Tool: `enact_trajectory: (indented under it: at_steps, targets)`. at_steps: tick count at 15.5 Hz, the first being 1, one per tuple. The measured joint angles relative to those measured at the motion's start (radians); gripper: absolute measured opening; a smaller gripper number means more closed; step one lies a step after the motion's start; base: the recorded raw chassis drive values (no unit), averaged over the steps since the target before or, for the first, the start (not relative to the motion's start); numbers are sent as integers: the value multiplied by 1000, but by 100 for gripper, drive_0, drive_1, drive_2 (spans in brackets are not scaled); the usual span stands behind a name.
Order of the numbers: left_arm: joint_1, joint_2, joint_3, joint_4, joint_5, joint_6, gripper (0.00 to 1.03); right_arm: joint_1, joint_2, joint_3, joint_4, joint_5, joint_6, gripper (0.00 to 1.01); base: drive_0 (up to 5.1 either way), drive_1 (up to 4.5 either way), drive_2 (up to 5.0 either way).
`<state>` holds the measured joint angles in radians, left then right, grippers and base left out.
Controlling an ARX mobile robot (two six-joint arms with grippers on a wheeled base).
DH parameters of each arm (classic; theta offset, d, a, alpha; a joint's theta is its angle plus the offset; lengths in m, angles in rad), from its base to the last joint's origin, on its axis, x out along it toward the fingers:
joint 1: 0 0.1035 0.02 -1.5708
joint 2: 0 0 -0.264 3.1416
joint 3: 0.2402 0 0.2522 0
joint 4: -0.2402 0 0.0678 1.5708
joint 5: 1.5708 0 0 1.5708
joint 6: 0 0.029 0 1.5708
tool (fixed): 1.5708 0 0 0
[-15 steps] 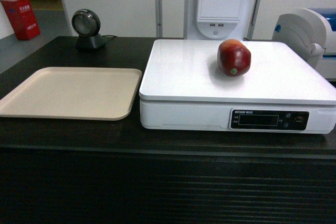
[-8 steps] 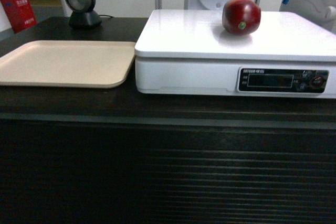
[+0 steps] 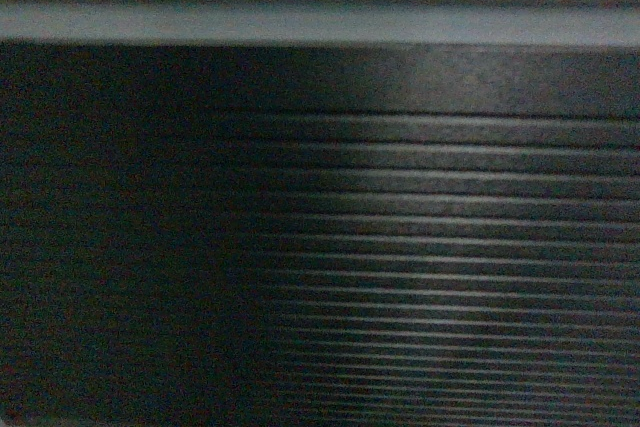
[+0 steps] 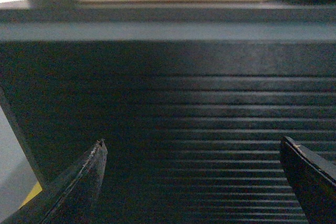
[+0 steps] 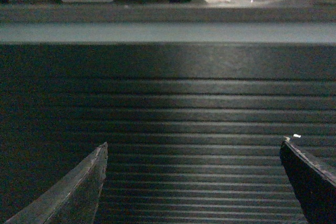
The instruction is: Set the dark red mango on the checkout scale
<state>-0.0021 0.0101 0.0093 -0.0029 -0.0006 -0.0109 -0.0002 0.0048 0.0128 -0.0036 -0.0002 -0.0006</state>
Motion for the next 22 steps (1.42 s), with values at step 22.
enact_trajectory:
  at_steps: [22]
  targets:
    - [0,0,0,-1,0,1,98,0,0,0,-1,0,0,98,0,0,0]
